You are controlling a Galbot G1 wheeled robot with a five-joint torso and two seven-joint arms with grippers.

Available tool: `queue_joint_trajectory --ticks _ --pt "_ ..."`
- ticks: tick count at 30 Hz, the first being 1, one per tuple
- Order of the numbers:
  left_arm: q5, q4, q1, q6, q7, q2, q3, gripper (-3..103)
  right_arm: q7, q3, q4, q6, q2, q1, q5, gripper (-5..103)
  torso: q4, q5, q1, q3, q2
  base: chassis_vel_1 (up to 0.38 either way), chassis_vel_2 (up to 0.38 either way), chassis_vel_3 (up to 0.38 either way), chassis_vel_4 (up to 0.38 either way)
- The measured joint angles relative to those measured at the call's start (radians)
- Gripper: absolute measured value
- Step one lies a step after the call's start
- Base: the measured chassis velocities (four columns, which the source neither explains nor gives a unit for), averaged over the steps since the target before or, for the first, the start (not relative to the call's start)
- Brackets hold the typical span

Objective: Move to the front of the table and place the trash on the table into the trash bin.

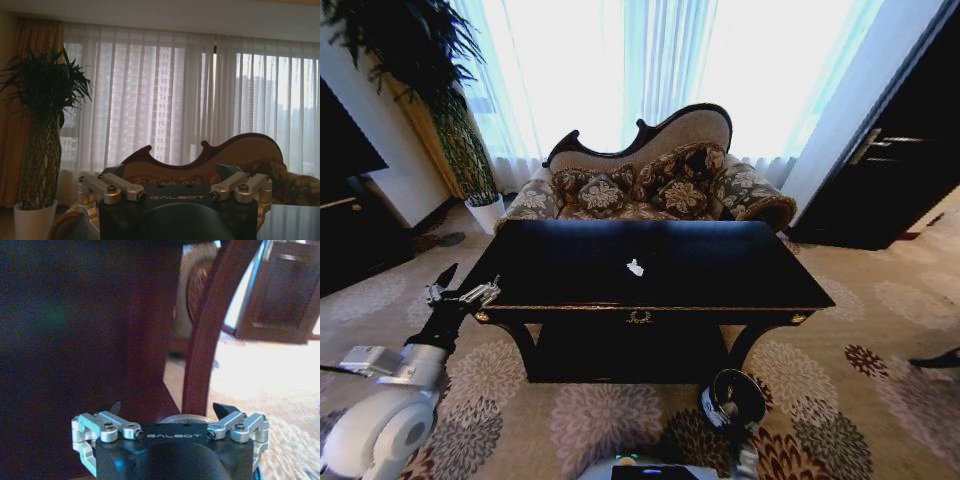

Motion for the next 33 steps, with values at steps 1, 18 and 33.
queue_joint_trajectory --ticks 1,18,33 --pt "0.0 0.0 0.0 0.0 0.0 0.0 0.0 100 -0.017 0.006 0.035 0.02 0.003 -0.023 -0.007 100 0.0 0.0001 0.0 0.0 0.0 0.0 0.0 0.0 0.0" --pt "0.0 0.0 0.0 0.0 0.0 0.0 0.0 100 -0.041 0.129 0.596 0.096 0.056 -0.387 0.008 100 0.0 0.0001 0.0 0.0 0.0 0.0 0.0 0.0 0.0" --pt "0.0 0.0 0.0 0.0 0.0 0.0 0.0 100 -0.04 0.249 1.01 -0.014 0.053 -0.524 0.09 100 0.0 0.0 0.0 0.0 0.0 0.0 0.0 0.0 0.0"
